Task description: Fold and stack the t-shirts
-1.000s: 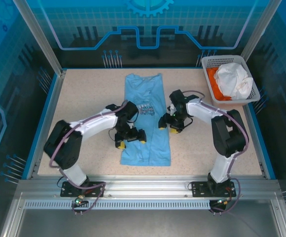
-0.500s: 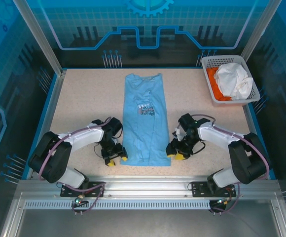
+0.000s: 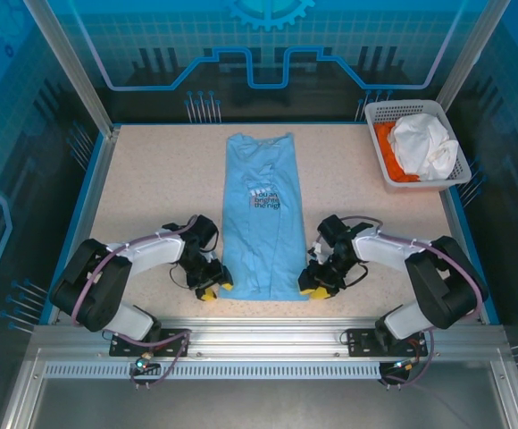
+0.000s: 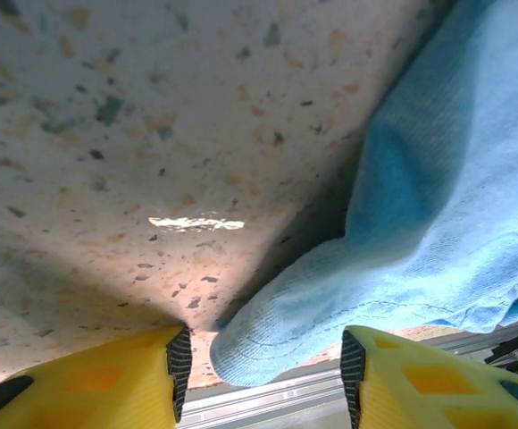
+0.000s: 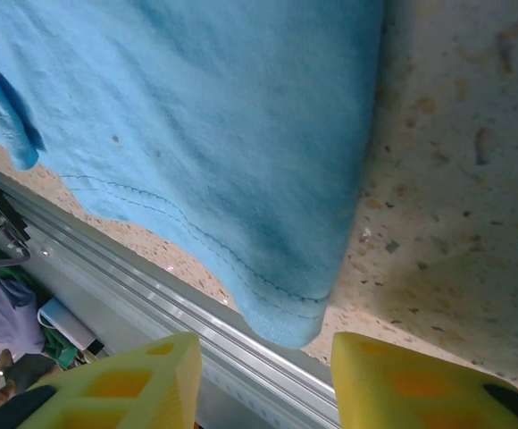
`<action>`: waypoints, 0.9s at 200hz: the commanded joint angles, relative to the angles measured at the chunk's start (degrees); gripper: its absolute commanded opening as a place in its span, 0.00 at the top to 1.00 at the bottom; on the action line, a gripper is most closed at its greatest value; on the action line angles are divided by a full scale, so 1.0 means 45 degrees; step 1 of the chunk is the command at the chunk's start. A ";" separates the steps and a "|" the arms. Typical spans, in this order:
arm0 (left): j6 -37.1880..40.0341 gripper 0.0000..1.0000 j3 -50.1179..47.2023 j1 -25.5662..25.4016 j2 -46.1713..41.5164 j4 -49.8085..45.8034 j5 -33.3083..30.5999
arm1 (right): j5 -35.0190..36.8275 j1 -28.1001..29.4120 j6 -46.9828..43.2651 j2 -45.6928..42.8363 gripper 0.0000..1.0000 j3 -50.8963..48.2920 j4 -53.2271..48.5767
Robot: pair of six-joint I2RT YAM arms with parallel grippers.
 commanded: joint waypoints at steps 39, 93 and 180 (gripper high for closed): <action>0.0443 0.58 -0.0237 0.0089 0.0699 0.1030 0.0325 | -0.0098 0.0269 0.0120 0.0841 0.59 -0.0071 0.0070; 0.0907 0.67 0.0452 0.0080 0.1215 0.0656 0.0080 | -0.0183 0.0272 -0.0077 0.1088 0.86 0.0272 0.0010; 0.1288 1.00 0.0421 0.0049 0.1103 -0.0188 -0.0095 | -0.0143 0.0254 -0.0373 0.0880 1.00 0.0035 -0.0766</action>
